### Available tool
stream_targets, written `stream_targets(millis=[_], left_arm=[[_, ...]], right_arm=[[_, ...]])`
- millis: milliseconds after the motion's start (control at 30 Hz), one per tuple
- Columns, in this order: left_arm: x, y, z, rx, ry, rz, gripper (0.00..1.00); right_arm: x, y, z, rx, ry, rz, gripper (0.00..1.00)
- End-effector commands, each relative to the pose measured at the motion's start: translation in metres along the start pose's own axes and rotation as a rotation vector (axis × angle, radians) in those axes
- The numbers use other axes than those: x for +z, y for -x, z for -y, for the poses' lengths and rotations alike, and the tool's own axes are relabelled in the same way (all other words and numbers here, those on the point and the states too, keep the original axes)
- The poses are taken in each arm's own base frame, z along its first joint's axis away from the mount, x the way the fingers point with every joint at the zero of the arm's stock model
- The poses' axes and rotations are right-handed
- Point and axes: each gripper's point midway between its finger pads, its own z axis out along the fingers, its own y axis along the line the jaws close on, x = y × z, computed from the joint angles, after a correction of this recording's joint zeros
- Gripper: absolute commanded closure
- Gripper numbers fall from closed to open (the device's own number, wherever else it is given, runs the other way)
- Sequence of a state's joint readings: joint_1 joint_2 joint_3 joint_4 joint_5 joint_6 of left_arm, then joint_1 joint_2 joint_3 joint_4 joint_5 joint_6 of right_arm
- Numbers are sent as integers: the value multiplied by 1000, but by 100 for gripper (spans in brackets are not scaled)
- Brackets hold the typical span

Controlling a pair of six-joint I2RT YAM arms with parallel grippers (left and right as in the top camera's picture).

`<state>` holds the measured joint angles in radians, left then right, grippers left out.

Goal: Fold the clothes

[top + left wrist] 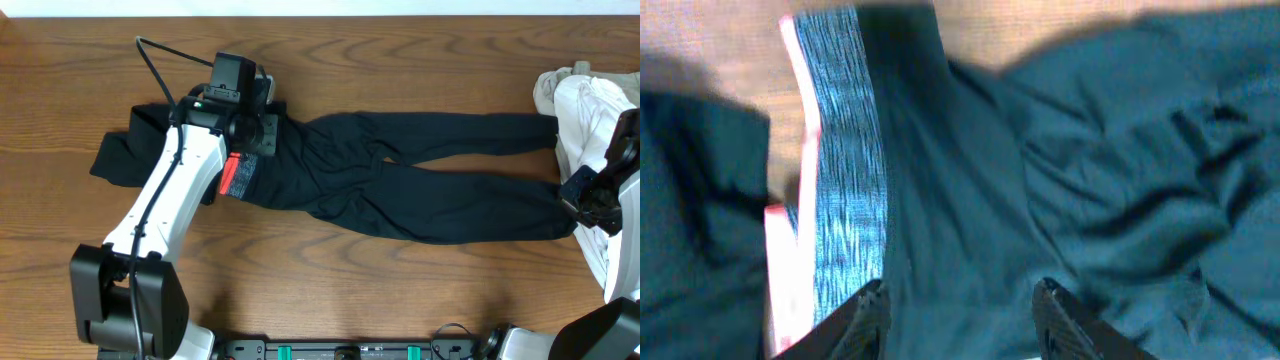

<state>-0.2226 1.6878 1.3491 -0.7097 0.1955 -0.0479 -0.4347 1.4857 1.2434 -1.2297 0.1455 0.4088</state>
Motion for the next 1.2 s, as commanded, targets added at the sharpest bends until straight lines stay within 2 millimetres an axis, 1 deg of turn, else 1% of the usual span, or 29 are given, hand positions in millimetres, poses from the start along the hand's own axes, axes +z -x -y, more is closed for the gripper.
stream_targets(millis=[0, 67, 133, 300, 400, 467, 500, 600, 667, 733, 867, 1033, 1133, 1167], left_arm=[[18, 0, -8, -5, 27, -14, 51], [25, -8, -10, -40, 32, -53, 51], [27, -24, -11, -57, 40, -118, 51], [22, -57, -15, -74, 59, -253, 51], [21, -77, -17, -84, 69, -326, 47], [25, -90, -19, -89, 73, -356, 45], [29, -95, -20, -94, 76, -365, 41], [43, -110, -32, -129, 128, -366, 40], [50, -115, -37, -125, 150, -353, 40], [54, -117, -41, -121, 163, -347, 40], [59, -116, -52, -91, 220, -318, 40], [72, -123, -54, -68, 212, -291, 39], [79, -133, -54, -61, 210, -292, 35], [81, -136, -55, -61, 210, -294, 36]], right_arm=[[-7, 5, -3, -3, 33, 20, 99], [-7, 5, -4, -3, 36, 19, 99], [-7, 5, -4, -15, 35, 19, 99], [-7, 6, -4, -21, 37, 22, 99], [-7, 6, -4, -21, 37, 22, 99], [-7, 6, -4, -21, 37, 22, 99], [-7, 6, -4, -21, 37, 22, 99], [-7, 6, -4, -21, 38, 22, 99], [-7, 6, -4, -21, 37, 22, 99], [-7, 6, -4, -21, 37, 23, 99], [-7, 6, -4, -20, 38, 24, 99], [-7, 7, -4, -20, 39, 26, 99], [-7, 7, -4, -21, 38, 26, 99], [-7, 7, -4, -20, 38, 26, 99]])
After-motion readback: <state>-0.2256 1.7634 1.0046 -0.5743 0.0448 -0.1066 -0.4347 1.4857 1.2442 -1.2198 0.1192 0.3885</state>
